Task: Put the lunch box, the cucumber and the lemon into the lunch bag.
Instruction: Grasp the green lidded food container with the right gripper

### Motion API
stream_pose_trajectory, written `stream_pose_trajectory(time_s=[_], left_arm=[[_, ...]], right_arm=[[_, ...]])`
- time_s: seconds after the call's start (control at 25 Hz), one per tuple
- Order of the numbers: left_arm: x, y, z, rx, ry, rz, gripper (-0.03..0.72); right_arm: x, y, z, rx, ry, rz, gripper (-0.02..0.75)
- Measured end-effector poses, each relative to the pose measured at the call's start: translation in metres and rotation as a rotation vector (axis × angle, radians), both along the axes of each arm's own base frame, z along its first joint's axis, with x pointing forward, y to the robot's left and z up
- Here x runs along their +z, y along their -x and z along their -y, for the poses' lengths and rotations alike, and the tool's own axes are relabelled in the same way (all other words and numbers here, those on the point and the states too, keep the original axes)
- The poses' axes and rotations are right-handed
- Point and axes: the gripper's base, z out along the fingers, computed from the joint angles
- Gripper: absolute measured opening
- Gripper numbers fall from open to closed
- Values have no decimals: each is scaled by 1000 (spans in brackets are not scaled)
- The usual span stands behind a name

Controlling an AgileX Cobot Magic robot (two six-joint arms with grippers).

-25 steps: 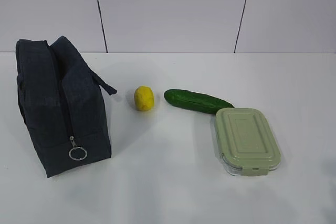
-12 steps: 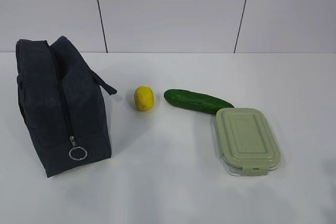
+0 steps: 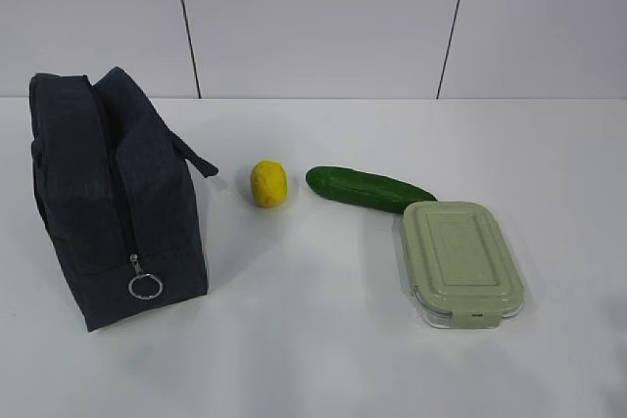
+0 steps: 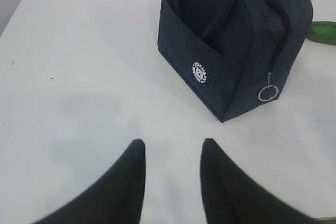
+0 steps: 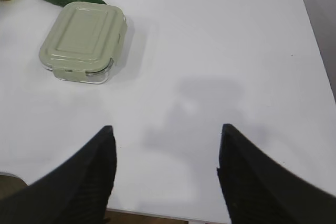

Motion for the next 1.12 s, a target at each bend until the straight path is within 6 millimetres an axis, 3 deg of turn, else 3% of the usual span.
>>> stream_pose_trajectory(time_s=[0.24,0.4,0.8,1.12], left_arm=[[0,0,0,0,0,0,241],[0,0,0,0,0,0,241],[0,0,0,0,0,0,241],[0,0,0,0,0,0,241]], right_arm=[[16,7,-4,13,-95,51,487],[30,-2,-7,13,-119,28,487],[39,-66,-26,60,-272,-190,487],[25,-120,-44,57,-447,-382,487]])
